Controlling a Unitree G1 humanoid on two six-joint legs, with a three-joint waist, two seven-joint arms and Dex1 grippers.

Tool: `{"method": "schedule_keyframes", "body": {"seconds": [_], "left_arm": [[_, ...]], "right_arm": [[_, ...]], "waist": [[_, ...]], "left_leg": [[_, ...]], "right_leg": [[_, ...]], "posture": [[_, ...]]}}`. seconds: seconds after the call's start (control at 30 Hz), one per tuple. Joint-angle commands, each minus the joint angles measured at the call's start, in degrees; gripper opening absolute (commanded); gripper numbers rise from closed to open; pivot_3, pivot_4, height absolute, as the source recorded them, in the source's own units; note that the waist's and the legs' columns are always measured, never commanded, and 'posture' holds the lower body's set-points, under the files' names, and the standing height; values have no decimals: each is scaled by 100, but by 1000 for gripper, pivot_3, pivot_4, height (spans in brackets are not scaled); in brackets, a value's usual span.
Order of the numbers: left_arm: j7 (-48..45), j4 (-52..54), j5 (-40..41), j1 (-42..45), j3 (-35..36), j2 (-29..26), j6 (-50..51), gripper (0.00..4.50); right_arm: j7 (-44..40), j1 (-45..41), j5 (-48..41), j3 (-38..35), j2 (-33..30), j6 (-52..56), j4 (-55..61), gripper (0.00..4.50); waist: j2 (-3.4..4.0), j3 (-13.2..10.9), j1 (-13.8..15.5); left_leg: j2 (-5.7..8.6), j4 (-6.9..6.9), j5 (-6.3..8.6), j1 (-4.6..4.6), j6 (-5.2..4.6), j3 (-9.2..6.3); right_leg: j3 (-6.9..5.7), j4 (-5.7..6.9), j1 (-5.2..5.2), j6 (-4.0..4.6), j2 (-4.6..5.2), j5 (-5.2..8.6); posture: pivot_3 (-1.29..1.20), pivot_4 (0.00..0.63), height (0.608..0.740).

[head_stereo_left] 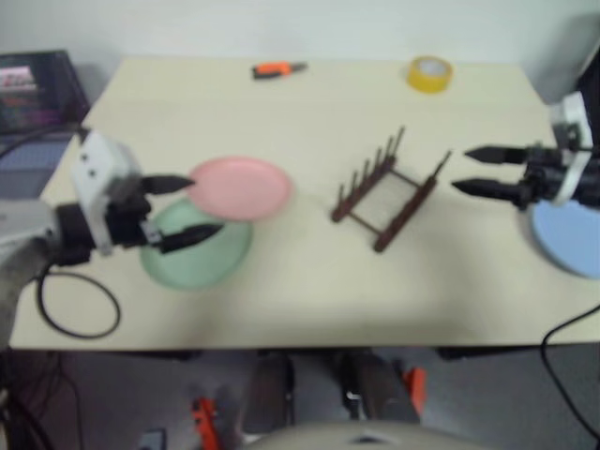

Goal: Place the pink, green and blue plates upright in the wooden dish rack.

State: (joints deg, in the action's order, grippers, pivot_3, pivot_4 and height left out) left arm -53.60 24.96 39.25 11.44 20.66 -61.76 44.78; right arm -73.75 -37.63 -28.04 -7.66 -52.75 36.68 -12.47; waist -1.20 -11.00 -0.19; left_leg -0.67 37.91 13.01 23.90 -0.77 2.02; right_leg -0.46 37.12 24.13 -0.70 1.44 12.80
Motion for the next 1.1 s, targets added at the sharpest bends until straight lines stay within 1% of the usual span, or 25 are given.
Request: {"method": "schedule_keyframes", "body": {"seconds": [0.03,0.2,0.33,0.47,0.5,0.53,0.6,0.63,0.77,0.93,1.03,1.1], "left_arm": [[-76,144,51,-73,347,-175,52,4500],[-112,341,235,-197,576,-252,264,4500],[66,700,493,-41,351,-147,474,4500],[497,1406,259,-113,-749,203,465,4500],[676,1504,214,-44,-1010,379,483,4500],[1063,1544,85,107,-1429,752,568,4500],[1644,1581,-431,349,-2302,1292,600,4500],[1849,1573,-581,467,-2624,1561,655,4500],[2534,1297,-1147,808,-3635,2524,776,4500],[3252,416,-1721,1182,-4323,3903,712,4500],[3443,-255,-2048,1451,-4630,4558,577,4500],[3551,-685,-2295,1641,-4796,4867,521,4500]], "right_arm": [[8,-148,-11,9,48,-125,83,4469],[-4,-263,40,88,207,-250,-63,4469],[-101,-417,90,163,194,-391,-304,4469],[-165,-496,251,241,154,-580,-539,4469],[-194,-500,263,221,146,-618,-568,4469],[-149,-523,248,205,135,-554,-478,4469],[-117,-549,190,183,77,-444,-267,4469],[-138,-543,178,164,37,-449,-244,4469],[-50,-286,142,55,-98,-371,-25,4469],[127,26,-37,-189,-206,-108,463,4469],[257,171,-116,-284,-229,44,732,4469],[334,235,-194,-363,-260,135,888,4469]], "waist": [[0,0,-1],[0,0,-10],[0,0,0],[2,2,16],[1,1,15],[1,1,16],[7,4,34],[3,3,32],[2,4,33],[1,6,37],[2,6,27],[3,7,23]], "left_leg": [[0,0,0,0,0,0],[-2,-1,0,0,0,-2],[1,0,0,1,0,1],[6,1,0,0,0,1],[5,2,0,0,0,0],[5,3,0,2,0,-1],[7,4,0,0,0,-1],[7,8,-1,1,-1,-4],[4,10,-1,2,-1,-5],[7,15,-1,2,-1,-5],[8,18,-1,0,-2,-4],[8,18,-2,-1,-3,-5]], "right_leg": [[0,0,0,0,0,0],[-1,0,1,1,-1,0],[0,-2,0,-1,0,0],[3,-4,-5,-3,0,-1],[5,-5,-6,-4,0,-2],[6,-6,-5,-5,0,-3],[7,-2,-7,-6,0,-4],[7,-1,-9,-10,-2,-6],[10,-1,-10,-10,-11,-9],[12,1,-12,-13,-16,-10],[13,5,-12,-15,-21,-12],[12,6,-12,-15,-26,-11]], "posture": [[0,150,740],[0,150,740],[0,150,740],[0,150,740],[0,150,740],[0,150,740],[0,150,740],[0,150,740],[0,150,740],[0,150,740],[0,150,740],[0,150,740]]}}
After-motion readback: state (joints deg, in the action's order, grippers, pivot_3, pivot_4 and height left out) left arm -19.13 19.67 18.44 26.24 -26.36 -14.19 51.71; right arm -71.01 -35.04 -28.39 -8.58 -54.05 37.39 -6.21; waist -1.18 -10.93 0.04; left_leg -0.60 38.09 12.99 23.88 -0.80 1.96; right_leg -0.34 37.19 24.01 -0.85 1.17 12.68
